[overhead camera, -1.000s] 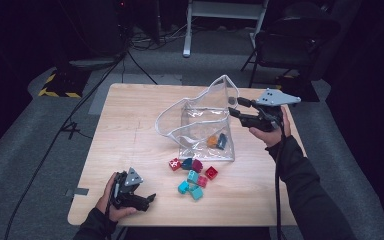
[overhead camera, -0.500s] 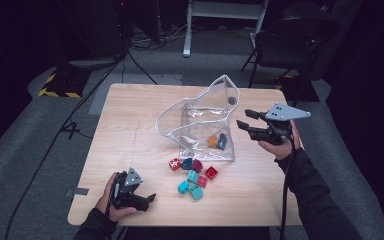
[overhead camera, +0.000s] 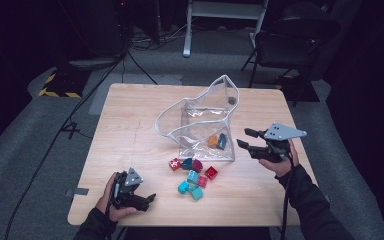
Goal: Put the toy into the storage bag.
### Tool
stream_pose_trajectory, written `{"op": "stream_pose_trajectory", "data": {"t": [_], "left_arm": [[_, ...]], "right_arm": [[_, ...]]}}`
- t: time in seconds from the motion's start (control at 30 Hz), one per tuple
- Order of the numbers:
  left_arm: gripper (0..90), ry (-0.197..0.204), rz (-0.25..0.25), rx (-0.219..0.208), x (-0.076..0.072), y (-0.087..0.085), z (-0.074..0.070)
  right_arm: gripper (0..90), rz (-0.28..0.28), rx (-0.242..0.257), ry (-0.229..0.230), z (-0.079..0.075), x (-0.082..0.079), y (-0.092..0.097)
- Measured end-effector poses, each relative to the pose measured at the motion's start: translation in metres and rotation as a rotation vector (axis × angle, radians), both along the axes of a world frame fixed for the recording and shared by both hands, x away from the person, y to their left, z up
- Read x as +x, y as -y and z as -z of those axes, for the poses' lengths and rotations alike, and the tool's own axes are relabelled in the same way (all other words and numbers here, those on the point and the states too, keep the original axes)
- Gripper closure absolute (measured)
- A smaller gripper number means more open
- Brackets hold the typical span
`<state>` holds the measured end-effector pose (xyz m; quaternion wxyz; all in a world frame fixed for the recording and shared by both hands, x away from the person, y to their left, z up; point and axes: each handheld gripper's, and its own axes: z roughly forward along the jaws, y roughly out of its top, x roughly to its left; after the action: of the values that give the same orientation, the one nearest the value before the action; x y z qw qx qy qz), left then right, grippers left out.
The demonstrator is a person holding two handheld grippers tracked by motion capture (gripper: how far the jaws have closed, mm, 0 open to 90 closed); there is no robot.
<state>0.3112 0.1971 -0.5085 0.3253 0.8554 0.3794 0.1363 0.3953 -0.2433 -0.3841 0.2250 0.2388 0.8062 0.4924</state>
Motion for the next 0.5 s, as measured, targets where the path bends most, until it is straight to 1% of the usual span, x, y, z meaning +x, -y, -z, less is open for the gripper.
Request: {"op": "stream_pose_trajectory", "data": {"t": [0.1, 0.13, 0.17, 0.2, 0.23, 0.27, 0.33, 0.37, 0.4, 0.43, 0.5], "left_arm": [[0.6, 0.0, 0.0, 0.0, 0.0, 0.0, 0.0], [0.6, 0.0, 0.0, 0.0, 0.0, 0.0, 0.0], [0.6, 0.0, 0.0, 0.0, 0.0, 0.0, 0.0], [0.6, 0.0, 0.0, 0.0, 0.0, 0.0, 0.0], [0.6, 0.0, 0.0, 0.0, 0.0, 0.0, 0.0], [0.6, 0.0, 0.0, 0.0, 0.0, 0.0, 0.0], [0.6, 0.0, 0.0, 0.0, 0.0, 0.0, 0.0], [0.6, 0.0, 0.0, 0.0, 0.0, 0.0, 0.0], [0.6, 0.0, 0.0, 0.0, 0.0, 0.0, 0.0], [0.6, 0.0, 0.0, 0.0, 0.0, 0.0, 0.0], [0.6, 0.0, 0.0, 0.0, 0.0, 0.0, 0.0]], "right_arm": [[49.4, -0.013, -0.007, -0.013, 0.012, -0.005, -0.003], [49.4, -0.013, -0.007, -0.013, 0.012, -0.005, -0.003], [49.3, -0.021, -0.014, -0.022, 0.019, -0.008, -0.005], [49.3, -0.021, -0.014, -0.022, 0.019, -0.008, -0.005], [49.1, -0.033, -0.022, -0.041, 0.027, -0.01, -0.007], [49.1, -0.033, -0.022, -0.041, 0.027, -0.01, -0.007], [48.8, -0.042, -0.047, -0.047, 0.035, -0.013, -0.011], [48.8, -0.055, -0.049, -0.063, 0.041, -0.015, -0.012], [48.8, -0.055, -0.049, -0.063, 0.041, -0.015, -0.012], [48.7, -0.06, -0.053, -0.073, 0.046, -0.017, -0.013], [48.5, -0.064, -0.055, -0.086, 0.051, -0.018, -0.014]]}}
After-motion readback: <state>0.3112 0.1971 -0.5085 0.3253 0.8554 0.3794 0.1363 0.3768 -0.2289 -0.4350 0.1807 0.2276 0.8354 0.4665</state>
